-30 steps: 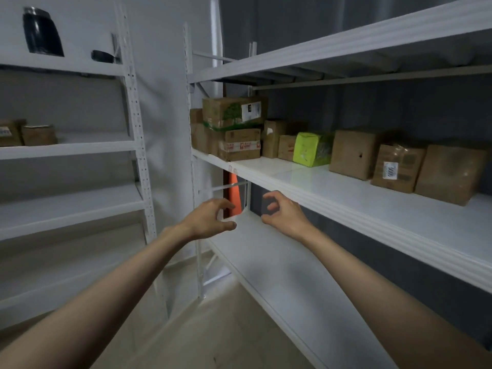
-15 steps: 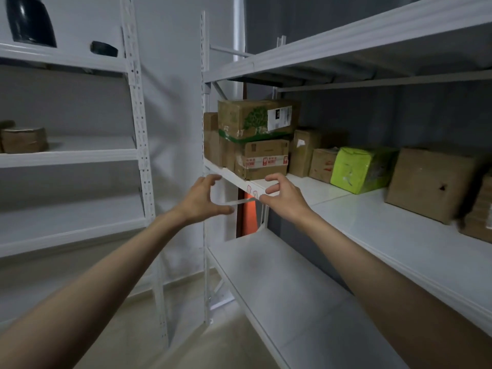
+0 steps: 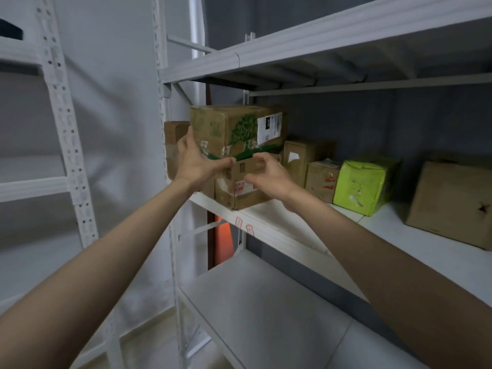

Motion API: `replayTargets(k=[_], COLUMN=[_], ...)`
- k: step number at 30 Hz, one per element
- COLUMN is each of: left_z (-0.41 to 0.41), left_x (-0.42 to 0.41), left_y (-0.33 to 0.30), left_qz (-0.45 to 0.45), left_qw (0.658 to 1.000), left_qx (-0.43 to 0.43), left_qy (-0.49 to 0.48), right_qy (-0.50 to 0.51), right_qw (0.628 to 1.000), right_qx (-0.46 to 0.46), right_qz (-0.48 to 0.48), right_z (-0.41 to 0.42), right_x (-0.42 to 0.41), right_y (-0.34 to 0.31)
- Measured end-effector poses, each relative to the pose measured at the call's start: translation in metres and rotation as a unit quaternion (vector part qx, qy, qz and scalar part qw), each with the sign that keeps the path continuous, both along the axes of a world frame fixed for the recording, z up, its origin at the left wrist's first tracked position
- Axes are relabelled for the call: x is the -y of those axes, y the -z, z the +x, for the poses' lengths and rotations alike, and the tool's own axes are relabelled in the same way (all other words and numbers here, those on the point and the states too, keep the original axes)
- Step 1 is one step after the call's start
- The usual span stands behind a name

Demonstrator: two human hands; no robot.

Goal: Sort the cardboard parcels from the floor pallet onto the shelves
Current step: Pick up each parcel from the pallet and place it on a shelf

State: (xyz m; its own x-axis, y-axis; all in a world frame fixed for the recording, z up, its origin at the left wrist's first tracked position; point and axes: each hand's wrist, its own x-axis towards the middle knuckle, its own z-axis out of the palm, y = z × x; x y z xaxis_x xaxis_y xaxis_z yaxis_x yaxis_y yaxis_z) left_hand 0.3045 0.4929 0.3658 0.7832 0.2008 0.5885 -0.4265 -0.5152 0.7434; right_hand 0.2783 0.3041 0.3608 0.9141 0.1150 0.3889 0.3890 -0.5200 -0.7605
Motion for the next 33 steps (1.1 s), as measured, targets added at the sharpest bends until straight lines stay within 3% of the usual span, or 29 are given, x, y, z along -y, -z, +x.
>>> replayTargets(k=[7,16,23,27,33], left_z=[0.066,0.093,0.08,0.057,0.017], left_x=[-0.006,-0.011,-0.019,-0.018,0.001], left_y=[-0.018,-0.016,-0.023,-0.028,-0.014], left_qz=[-0.018,-0.061,-0.143,-0.155,-0.165], left_qw=[1.0,0.995,0.984,0.98,0.966], left_qx=[0.022,0.078,0.09,0.079,0.031], left_qy=[-0.003,0.02,0.049,0.092,0.195], right_qy=[0.049,0.071,0.095,0.119,0.125], right_qw=[0.998,0.985,0.962,0.927,0.817], right_qx=[0.026,0.04,0.134,0.092,0.07], right_qz=[0.031,0.15,0.218,0.344,0.558], right_z=[0.052,0.082,0.08,0.075,0.033], right_x=[-0.03,-0.058,-0.058,-0.04,0.033], right_y=[-0.014,-0.016,-0.028,-0.035,-0.042])
